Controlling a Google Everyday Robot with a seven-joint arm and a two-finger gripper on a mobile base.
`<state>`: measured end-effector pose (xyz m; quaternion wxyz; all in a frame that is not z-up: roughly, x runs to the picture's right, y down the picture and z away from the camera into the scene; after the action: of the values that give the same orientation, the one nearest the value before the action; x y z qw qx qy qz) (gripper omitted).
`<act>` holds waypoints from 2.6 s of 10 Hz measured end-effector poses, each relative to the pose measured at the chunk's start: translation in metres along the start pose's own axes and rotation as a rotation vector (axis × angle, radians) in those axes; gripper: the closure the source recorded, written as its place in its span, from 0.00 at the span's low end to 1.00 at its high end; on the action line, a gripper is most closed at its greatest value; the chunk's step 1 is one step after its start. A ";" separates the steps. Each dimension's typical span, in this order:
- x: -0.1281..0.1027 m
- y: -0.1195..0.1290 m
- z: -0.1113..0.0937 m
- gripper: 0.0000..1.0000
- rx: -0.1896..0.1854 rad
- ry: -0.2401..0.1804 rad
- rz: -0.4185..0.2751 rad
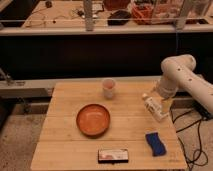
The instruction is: Move the arm in a circular motion
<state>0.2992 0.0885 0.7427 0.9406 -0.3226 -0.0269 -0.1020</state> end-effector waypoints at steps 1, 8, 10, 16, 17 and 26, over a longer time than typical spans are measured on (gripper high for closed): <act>-0.016 0.025 -0.009 0.20 -0.005 0.015 0.034; -0.130 0.051 -0.089 0.20 0.090 -0.073 -0.073; -0.155 0.024 -0.104 0.20 0.122 -0.105 -0.159; -0.240 -0.062 -0.129 0.20 0.153 -0.081 -0.434; -0.241 -0.071 -0.127 0.20 0.145 -0.070 -0.427; -0.078 -0.094 -0.035 0.20 0.025 -0.049 -0.154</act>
<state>0.2029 0.0080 0.7621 0.9331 -0.3100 -0.0761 -0.1656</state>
